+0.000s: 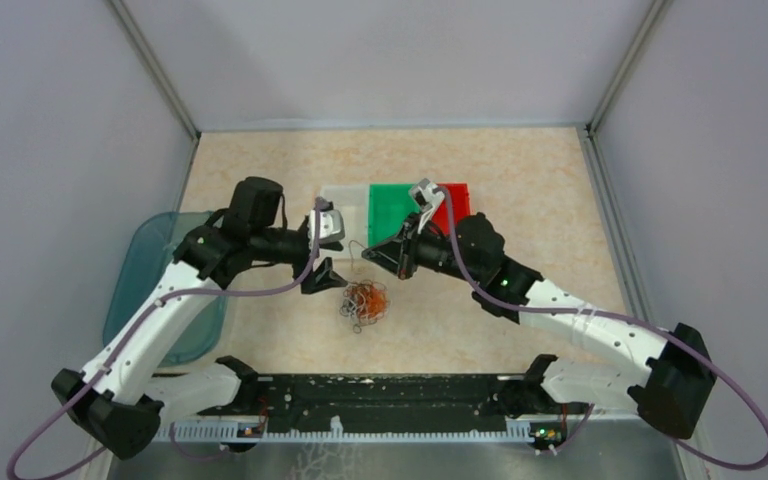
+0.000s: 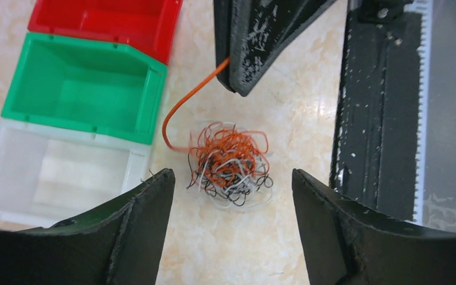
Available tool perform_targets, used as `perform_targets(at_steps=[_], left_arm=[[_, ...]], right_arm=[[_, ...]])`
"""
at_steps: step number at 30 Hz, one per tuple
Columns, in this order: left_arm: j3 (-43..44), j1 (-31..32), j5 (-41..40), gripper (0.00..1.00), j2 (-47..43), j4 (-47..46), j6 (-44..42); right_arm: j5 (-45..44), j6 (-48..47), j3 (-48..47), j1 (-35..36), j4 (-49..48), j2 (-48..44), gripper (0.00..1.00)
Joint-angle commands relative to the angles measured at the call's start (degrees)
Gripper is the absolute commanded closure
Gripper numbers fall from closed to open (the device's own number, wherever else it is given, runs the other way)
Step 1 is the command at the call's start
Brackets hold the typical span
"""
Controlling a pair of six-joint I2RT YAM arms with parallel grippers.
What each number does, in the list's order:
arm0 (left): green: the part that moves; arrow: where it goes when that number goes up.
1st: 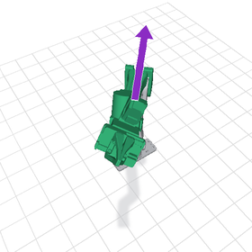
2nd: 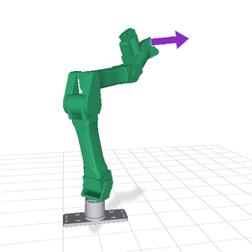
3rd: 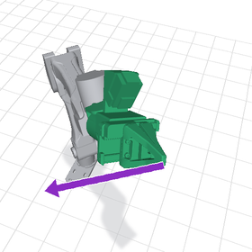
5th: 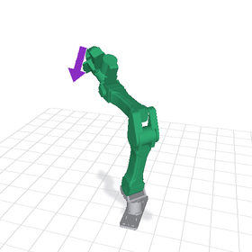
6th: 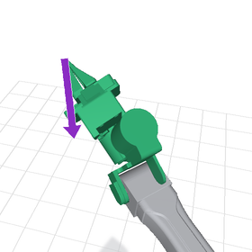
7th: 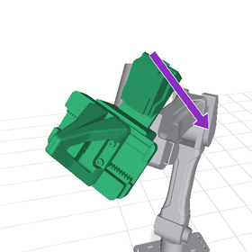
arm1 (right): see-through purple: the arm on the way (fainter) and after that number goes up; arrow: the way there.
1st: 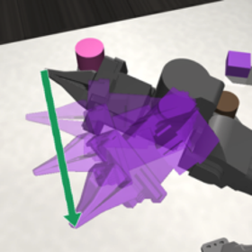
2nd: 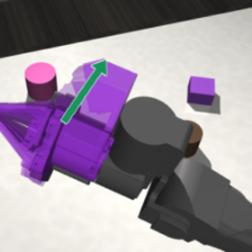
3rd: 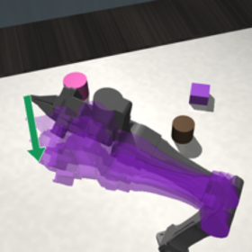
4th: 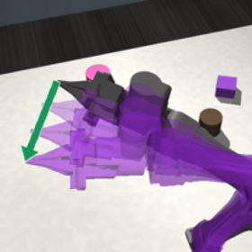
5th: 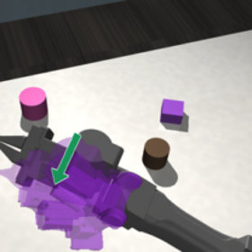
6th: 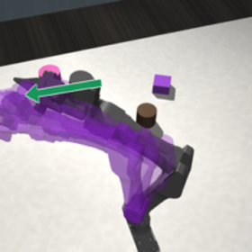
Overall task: Untangle the cables
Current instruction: Untie the cable.
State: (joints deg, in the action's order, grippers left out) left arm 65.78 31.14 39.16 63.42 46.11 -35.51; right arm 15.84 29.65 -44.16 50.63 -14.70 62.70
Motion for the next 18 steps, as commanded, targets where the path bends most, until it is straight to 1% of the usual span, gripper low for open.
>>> perform_targets(at_steps=[1,3,5,9,11,14,18], left_arm=[[0.57,0.31,5.70,0.24,-4.05,-2.79,6.78],[-2.73,0.37,5.52,0.29,-5.86,-6.34,9.08],[-6.15,0.34,5.74,0.31,-8.25,-10.06,9.97],[-11.72,0.38,10.41,0.34,-13.14,-18.98,14.87],[-12.96,0.36,12.54,0.37,-13.86,-22.41,18.43],[-13.81,0.34,12.33,0.45,-13.42,-28.92,23.85],[-13.87,0.35,17.08,0.46,-12.87,-32.56,28.96]], right_arm=[[3.19,-1.08,-5.34,0.77,1.54,-2.87,1.00],[4.12,-0.53,-6.17,0.79,1.32,-3.51,1.00],[5.46,0.29,-6.98,0.79,0.52,-3.95,1.00],[6.71,1.81,-8.79,0.96,-1.00,-4.36,1.00],[7.30,2.78,-9.67,1.03,-2.93,-4.36,1.00],[8.78,4.29,-11.55,1.18,-5.24,-3.60,1.00],[9.03,4.24,-13.85,1.62,-5.43,-2.82,1.00]])
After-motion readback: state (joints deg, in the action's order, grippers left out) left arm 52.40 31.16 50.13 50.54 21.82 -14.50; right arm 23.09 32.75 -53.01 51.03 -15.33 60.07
